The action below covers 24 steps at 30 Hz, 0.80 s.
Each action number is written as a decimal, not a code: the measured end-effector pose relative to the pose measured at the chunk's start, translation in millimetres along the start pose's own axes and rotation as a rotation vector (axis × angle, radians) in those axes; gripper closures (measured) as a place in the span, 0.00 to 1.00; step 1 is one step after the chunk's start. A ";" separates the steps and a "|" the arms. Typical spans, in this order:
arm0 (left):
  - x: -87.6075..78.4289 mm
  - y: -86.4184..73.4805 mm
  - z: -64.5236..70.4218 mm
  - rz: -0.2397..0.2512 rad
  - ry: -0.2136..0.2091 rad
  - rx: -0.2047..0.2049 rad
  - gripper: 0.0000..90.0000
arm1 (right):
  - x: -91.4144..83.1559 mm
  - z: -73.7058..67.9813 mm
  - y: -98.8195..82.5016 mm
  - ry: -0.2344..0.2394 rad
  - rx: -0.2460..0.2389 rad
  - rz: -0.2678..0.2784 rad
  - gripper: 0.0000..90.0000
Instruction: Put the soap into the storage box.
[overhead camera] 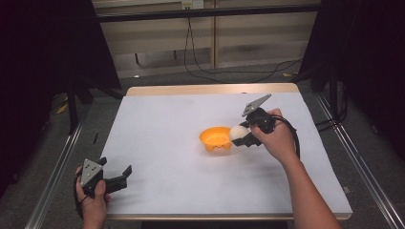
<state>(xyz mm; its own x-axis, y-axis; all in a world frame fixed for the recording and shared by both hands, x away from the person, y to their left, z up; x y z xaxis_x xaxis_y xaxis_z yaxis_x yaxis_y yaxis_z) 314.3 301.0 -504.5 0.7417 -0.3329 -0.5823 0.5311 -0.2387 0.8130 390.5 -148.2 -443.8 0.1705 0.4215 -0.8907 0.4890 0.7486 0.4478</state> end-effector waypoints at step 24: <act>0.1 0.0 0.0 0.000 -0.004 0.000 0.00 | 10.6 -2.1 20.2 0.002 -0.003 0.019 0.27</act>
<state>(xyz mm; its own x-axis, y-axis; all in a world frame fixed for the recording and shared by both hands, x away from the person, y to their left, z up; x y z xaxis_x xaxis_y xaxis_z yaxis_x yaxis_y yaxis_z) 314.4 300.9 -504.5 0.7401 -0.3362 -0.5824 0.5312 -0.2388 0.8129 400.4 -127.5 -444.1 0.1778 0.4366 -0.8819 0.4833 0.7419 0.4647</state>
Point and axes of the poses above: each handheld gripper's, and its own axes: x roughly forward along the jaws, y roughly out of its top, z roughly to its right, the point moved 6 cm from there along x, roughly forward along the jaws, and after that the axes turned 14 degrees about -z, right-handed, at the moved point
